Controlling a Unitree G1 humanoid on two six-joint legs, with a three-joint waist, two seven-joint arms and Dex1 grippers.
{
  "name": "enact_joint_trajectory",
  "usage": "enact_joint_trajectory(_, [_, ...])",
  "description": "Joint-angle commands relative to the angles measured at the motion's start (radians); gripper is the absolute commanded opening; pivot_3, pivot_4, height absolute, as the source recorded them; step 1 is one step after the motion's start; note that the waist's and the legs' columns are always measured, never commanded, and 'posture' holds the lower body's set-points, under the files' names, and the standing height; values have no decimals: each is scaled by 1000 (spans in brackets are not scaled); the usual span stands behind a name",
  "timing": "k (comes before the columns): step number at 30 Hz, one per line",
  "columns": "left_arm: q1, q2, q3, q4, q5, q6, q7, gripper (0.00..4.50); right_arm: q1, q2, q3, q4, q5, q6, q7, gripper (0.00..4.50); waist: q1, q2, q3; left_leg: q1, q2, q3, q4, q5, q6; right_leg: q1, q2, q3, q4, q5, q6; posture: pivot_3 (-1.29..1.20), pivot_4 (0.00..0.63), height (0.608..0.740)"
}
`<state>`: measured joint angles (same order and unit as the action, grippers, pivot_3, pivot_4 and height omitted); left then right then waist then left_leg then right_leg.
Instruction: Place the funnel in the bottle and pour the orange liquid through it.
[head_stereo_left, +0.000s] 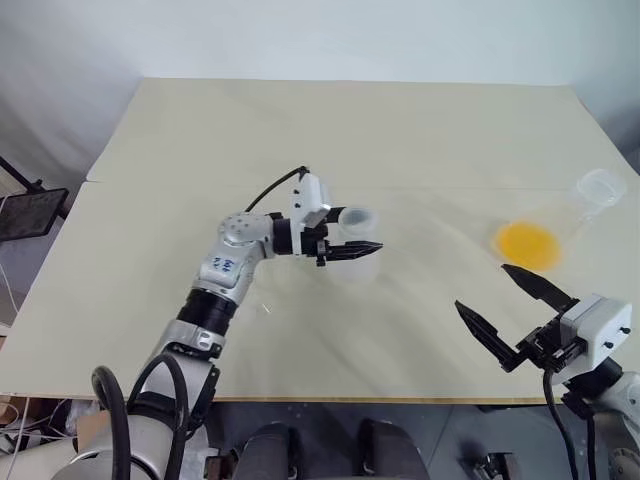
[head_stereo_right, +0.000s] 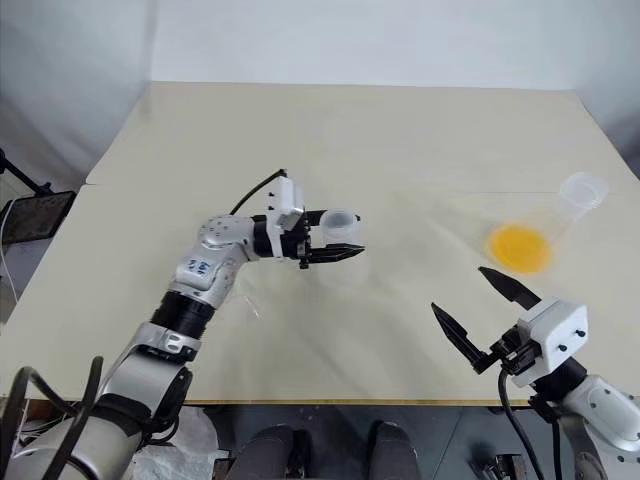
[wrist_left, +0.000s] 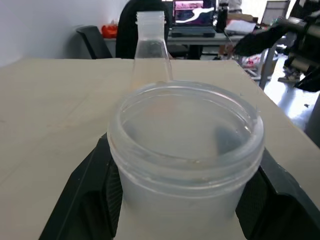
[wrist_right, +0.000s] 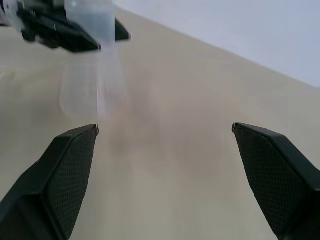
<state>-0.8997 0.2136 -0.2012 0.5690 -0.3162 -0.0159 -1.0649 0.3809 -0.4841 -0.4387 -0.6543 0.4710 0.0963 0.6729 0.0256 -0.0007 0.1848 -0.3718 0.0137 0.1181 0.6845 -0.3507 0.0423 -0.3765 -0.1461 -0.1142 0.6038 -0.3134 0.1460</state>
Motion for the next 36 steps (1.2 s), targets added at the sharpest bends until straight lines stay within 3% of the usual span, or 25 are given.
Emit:
enact_joint_trajectory(1, [-61, -50, 29, 97, 19, -75, -13, 2471, 36, 35, -13, -76, -12, -29, -49, 4500, 0, 0, 0, 0, 0, 0, 0, 0, 0, 0, 0, 0, 0, 0, 0, 0, 150, 740])
enact_joint_trajectory(9, [-111, -133, 31, 209, 76, -146, -37, 2471, 15, 59, 36, -64, -45, -47, -82, 4500, 0, 0, 0, 0, -1, 0, 0, 0, 1, 0, -1, -1, 0, 0, 0, 0, 150, 740])
enact_joint_trajectory(15, [-110, -136, 41, 176, 81, -120, -70, 4436, -17, 56, 70, -40, -56, -50, -85, 4500, 0, 0, 0, 0, 0, -1, 0, 0, 1, 0, -1, -1, 1, 0, 0, 0, 150, 740])
enact_joint_trajectory(28, [-84, -21, 162, 90, -5, -128, -177, 4475, -65, 51, 117, 1, -50, -64, -65, 4500, -2, 0, 0, 0, 0, -2, 0, 0, 2, 0, -2, -2, 3, 0, 0, 0, 150, 740])
enact_joint_trajectory(36, [-62, 160, 279, 20, -62, -56, -206, 4475, -171, -24, 125, 54, 16, -23, 17, 4500, -3, 0, 0, 0, 0, -3, 1, 0, 2, 0, -2, -2, 4, 0, 0, 0, 150, 740])
